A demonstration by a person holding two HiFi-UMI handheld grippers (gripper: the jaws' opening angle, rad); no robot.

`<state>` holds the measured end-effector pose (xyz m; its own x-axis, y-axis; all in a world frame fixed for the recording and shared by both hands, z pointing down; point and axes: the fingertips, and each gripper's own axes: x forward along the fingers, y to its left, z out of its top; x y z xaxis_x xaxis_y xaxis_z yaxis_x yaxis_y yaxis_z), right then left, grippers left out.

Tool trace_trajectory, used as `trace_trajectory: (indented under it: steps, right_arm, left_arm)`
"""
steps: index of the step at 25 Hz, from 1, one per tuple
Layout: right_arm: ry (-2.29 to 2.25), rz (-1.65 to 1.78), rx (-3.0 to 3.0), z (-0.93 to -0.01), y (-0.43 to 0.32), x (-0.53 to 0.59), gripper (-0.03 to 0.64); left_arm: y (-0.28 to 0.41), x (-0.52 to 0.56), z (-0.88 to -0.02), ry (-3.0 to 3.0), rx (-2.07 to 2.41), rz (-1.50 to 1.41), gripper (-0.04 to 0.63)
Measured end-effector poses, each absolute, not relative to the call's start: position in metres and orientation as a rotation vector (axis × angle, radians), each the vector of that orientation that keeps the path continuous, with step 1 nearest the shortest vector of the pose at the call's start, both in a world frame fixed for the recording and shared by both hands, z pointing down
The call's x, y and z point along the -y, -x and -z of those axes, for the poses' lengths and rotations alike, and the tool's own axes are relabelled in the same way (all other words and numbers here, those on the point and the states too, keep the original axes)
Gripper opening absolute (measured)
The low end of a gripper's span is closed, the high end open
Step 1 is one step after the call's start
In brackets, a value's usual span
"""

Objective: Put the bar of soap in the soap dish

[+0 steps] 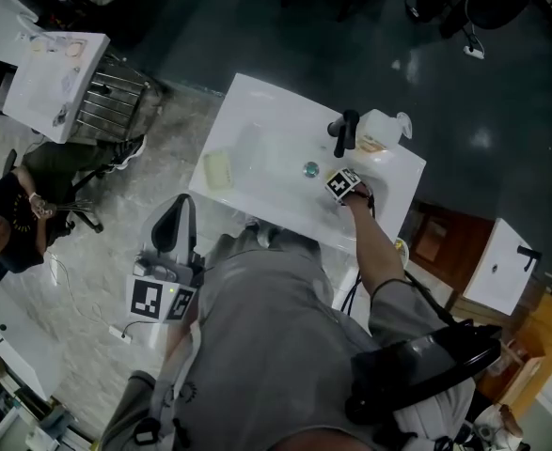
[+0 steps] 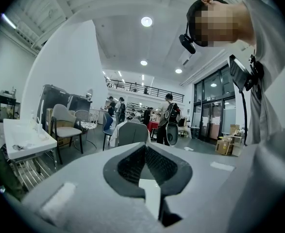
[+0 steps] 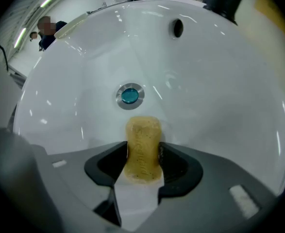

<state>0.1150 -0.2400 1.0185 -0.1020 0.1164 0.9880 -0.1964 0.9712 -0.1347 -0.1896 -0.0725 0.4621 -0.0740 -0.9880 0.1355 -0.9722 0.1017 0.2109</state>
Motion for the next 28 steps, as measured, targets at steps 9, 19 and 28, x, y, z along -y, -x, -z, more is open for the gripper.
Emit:
trace_trajectory:
  steps: [9, 19, 28]
  right_arm:
    - [-0.243, -0.309, 1.581, -0.984, -0.144, 0.246, 0.189]
    - [-0.305, -0.581, 1.705, -0.964, -0.14, 0.241, 0.179]
    - [-0.374, -0.623, 1.811, -0.916, -0.122, 0.235, 0.179]
  left_arm:
    - [0.196, 0.076, -0.462, -1.932, 2.149, 0.155, 0.0]
    - [0.198, 0.084, -0.458, -1.965, 2.132, 0.221, 0.0]
    - [0.197, 0.093, -0.457, -2.025, 2.083, 0.282, 0.002]
